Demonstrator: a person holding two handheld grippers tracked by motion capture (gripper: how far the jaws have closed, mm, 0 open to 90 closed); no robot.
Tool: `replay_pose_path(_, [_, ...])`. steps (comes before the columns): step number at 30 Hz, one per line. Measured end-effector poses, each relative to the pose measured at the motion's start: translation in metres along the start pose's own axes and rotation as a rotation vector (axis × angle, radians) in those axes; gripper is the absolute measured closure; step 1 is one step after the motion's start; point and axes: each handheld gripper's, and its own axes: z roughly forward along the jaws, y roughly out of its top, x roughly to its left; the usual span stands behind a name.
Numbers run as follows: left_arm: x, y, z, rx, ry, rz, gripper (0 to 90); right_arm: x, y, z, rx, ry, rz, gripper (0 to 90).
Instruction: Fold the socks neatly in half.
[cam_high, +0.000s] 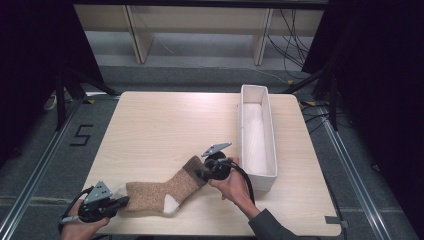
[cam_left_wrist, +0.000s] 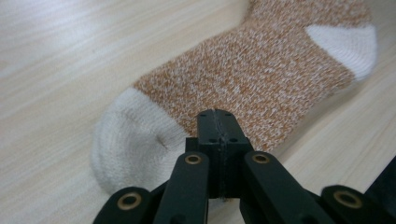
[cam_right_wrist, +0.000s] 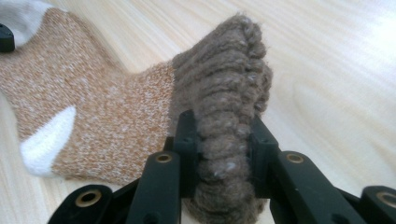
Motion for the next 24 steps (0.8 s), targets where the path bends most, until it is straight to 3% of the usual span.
replay_pose_path(2, [0.0,0.001,-0.001,-0.009,-0.011,0.0,89.4,0.002,0.002,-0.002,0.006,-0.007,0.024,71.4])
replay_pose_path(4, [-0.001,0.004,-0.002,-0.001,-0.013,0.009,89.4,-0.001,0.006,-0.005,0.023,0.002,-0.005,71.4])
replay_pose_path(5, [-0.002,0.005,-0.001,-0.005,-0.015,0.007,89.4,-0.001,0.008,-0.006,0.041,-0.002,0.005,71.4])
replay_pose_path(6, [-0.002,0.006,0.001,0.011,-0.021,0.015,89.5,-0.002,0.009,-0.005,0.029,-0.001,-0.005,71.4])
replay_pose_path(7, [-0.002,0.006,0.008,0.052,-0.029,0.031,89.5,-0.005,0.014,-0.009,0.053,0.009,-0.024,71.4])
replay_pose_path(9, [-0.002,0.005,0.014,0.074,-0.028,0.041,89.5,-0.005,0.015,-0.011,0.06,0.009,-0.003,71.4])
replay_pose_path(10, [-0.003,0.005,0.02,0.089,-0.045,0.041,89.6,-0.01,0.017,-0.012,0.045,0.009,-0.039,71.4])
replay_pose_path(11, [-0.006,0.008,0.025,0.088,-0.07,0.038,89.5,-0.012,0.021,-0.018,0.057,0.016,-0.008,71.4])
replay_pose_path(15, [-0.016,0.018,0.035,0.095,-0.087,0.065,89.6,-0.016,0.031,-0.029,0.04,0.024,0.013,71.6])
replay_pose_path(18, [-0.027,0.031,0.048,0.107,-0.108,0.091,89.5,-0.02,0.045,-0.044,0.026,0.021,-0.036,71.9])
replay_pose_path(19, [-0.03,0.036,0.054,0.094,-0.111,0.089,89.5,-0.02,0.055,-0.057,0.04,0.011,-0.017,72.0])
replay_pose_path(20, [-0.033,0.041,0.059,0.097,-0.112,0.094,89.5,-0.02,0.055,-0.057,0.04,0.011,-0.017,72.0])
replay_pose_path(21, [-0.038,0.05,0.07,0.096,-0.12,0.113,89.5,-0.021,0.064,-0.065,0.036,-0.002,-0.052,72.0])
replay_pose_path(22, [-0.038,0.05,0.07,0.096,-0.12,0.113,89.5,-0.021,0.064,-0.065,0.036,-0.002,-0.052,72.0])
replay_pose_path(23, [-0.041,0.055,0.075,0.096,-0.121,0.118,89.5,-0.021,0.073,-0.072,0.041,-0.037,-0.098,71.9])
replay_pose_path(24, [-0.043,0.059,0.08,0.098,-0.125,0.126,89.5,-0.021,0.073,-0.072,0.041,-0.037,-0.098,71.9])
